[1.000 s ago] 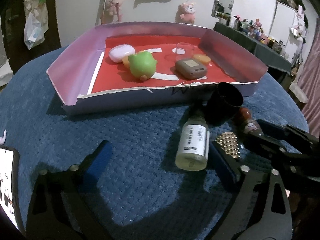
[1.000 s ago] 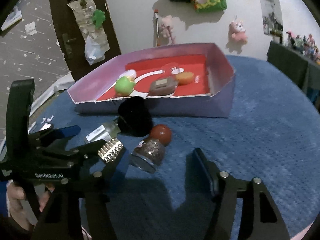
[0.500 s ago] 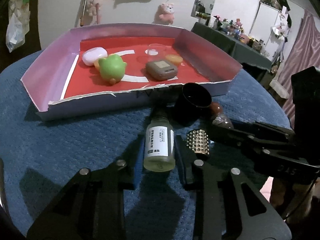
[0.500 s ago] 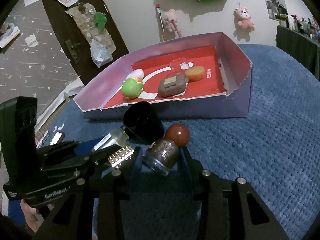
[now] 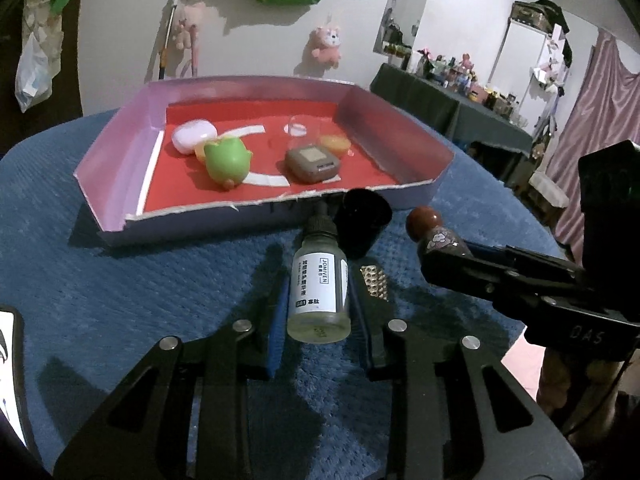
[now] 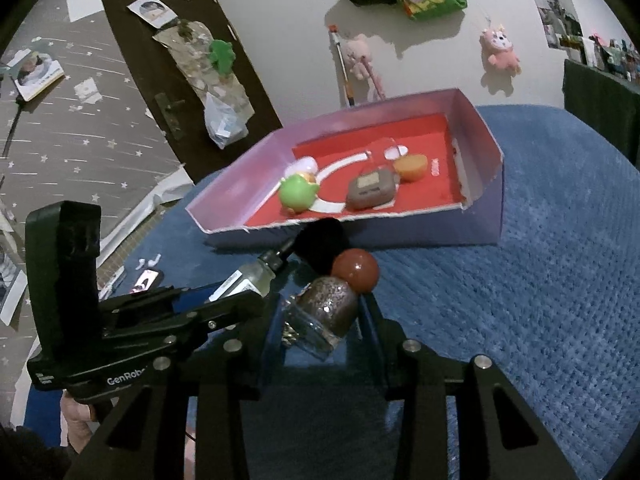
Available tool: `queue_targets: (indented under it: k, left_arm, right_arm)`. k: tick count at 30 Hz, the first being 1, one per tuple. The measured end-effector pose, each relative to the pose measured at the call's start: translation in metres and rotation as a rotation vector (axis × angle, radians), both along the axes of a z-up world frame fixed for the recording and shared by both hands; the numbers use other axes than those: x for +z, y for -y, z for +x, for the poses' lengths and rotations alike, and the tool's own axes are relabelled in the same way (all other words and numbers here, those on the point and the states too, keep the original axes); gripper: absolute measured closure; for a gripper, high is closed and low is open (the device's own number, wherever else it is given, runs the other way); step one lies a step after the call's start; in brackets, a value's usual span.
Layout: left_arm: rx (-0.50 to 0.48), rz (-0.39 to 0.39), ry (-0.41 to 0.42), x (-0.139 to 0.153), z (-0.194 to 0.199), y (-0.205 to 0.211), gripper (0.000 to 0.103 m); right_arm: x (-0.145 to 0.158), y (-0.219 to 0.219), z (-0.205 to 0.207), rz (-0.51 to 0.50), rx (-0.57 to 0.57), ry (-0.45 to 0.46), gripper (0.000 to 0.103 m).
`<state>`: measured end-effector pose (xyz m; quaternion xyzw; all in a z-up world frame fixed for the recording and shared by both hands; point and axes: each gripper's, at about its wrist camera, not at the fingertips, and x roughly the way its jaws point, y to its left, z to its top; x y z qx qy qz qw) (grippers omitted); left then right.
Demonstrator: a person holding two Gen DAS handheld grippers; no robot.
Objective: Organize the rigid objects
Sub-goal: 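Grasp the white bottle with left tool while right tool grasps the glass jar with red ball top, then lift the white bottle with left tool while right tool lifts the jar toward the tray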
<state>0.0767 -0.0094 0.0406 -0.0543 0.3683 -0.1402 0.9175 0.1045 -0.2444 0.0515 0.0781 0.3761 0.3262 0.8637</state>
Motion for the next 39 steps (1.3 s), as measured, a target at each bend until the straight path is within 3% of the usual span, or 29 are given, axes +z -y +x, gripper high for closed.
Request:
queue_targets:
  k: [16,39]
  left_arm:
    - [0.020,-0.027,0.054,0.021,-0.001,-0.012,0.076]
    - [0.024,-0.043,0.057,0.032,0.013,-0.019,0.076]
  right_arm:
    - [0.030,-0.008,-0.007,0.025,0.042,0.064,0.062]
    - [0.040,-0.016,0.014,0.039,0.084,0.053,0.062]
